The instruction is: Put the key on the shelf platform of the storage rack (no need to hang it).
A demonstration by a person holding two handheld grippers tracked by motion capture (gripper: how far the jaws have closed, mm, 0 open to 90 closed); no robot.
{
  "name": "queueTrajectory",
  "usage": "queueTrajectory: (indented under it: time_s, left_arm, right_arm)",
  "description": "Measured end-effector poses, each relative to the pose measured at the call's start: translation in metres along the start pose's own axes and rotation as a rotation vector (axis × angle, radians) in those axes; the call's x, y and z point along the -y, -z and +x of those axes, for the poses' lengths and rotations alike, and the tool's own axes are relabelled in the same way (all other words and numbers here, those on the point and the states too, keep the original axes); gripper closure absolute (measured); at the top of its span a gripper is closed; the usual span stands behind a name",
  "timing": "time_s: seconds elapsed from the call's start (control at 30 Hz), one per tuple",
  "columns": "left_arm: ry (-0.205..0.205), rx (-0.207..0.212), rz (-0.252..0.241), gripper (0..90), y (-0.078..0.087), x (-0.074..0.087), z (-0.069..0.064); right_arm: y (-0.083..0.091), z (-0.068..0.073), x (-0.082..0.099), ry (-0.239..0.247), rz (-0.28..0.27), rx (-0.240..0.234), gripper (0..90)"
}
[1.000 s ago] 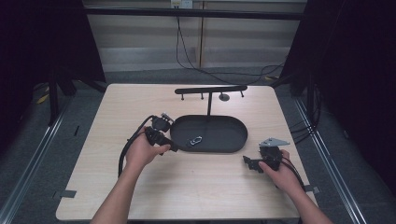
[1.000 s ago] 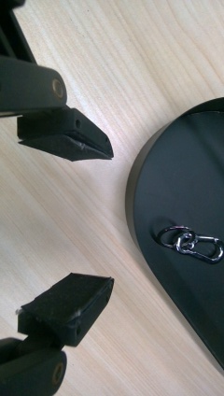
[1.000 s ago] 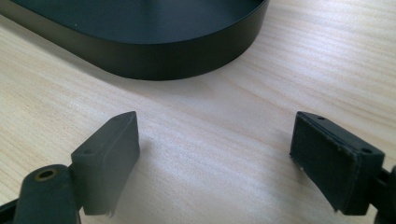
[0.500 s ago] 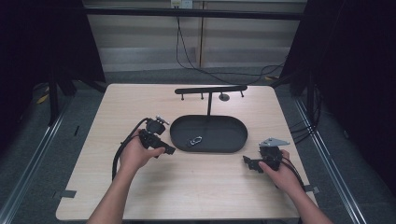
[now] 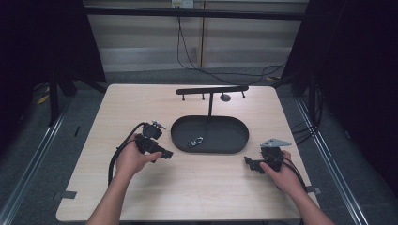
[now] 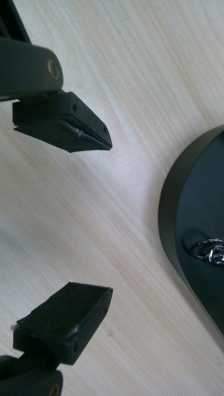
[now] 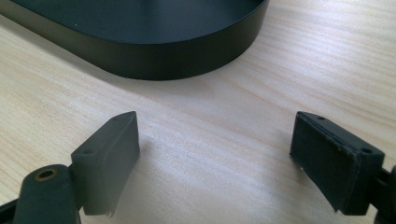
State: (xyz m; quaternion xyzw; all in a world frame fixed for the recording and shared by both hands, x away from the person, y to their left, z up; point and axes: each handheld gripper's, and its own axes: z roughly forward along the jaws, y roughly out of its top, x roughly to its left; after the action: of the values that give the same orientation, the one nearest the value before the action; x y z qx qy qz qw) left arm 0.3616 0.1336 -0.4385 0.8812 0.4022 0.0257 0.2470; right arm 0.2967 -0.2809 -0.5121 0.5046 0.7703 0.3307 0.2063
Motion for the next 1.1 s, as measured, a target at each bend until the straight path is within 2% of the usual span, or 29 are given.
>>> queueTrajectory:
  time_s: [0.27,0.77,1.1]
  left_arm:
    - [-0.014,0.009,-0.001,23.9,-0.001,0.010,0.002]
    - [0.002,-0.011,-0.007,24.0,0.001,0.037,0.013]
    - [0.002,-0.018,-0.020,22.8,0.004,0.047,0.018]
  right_arm:
    - [0.000,0.000,0.000,0.000,0.000,0.000,15.4]
    - [0.000,0.000,0.000,0.000,0.000,0.000,15.4]
    - [0.000,0.000,0.000,0.000,0.000,0.000,15.4]
